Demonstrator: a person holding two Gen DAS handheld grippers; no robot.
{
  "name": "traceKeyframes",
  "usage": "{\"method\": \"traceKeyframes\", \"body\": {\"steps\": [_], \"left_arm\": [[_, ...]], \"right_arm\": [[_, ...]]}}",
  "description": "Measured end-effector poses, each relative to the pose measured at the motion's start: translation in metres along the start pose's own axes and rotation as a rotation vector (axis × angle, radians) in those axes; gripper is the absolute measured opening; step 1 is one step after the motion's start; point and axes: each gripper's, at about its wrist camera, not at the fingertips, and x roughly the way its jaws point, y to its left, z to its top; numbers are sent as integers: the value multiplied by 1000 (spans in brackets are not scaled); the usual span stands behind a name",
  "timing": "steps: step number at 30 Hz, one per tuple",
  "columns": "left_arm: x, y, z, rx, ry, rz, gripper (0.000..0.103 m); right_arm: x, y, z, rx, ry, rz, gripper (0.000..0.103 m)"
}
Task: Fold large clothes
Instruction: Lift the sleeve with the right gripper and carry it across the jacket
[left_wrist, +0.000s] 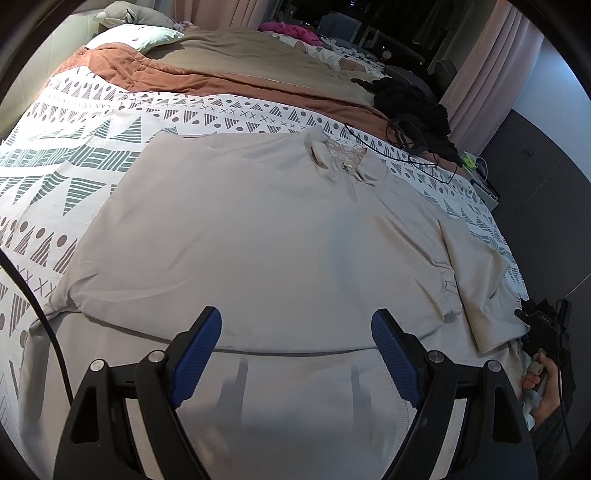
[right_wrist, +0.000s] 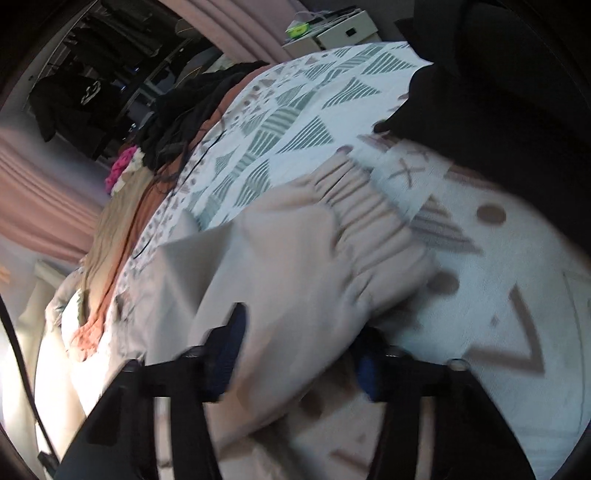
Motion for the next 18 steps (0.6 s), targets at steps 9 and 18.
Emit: {"method": "traceKeyframes", "body": {"steps": [9,18], "left_arm": [[-10,8,4,-33,-24,-20,85],[-31,25,11,-93,-71,-70,85]], "right_arm": [[-48,41,5,-74,-85,76,6],[-132,155,-15,-283,-186,216,6]]}}
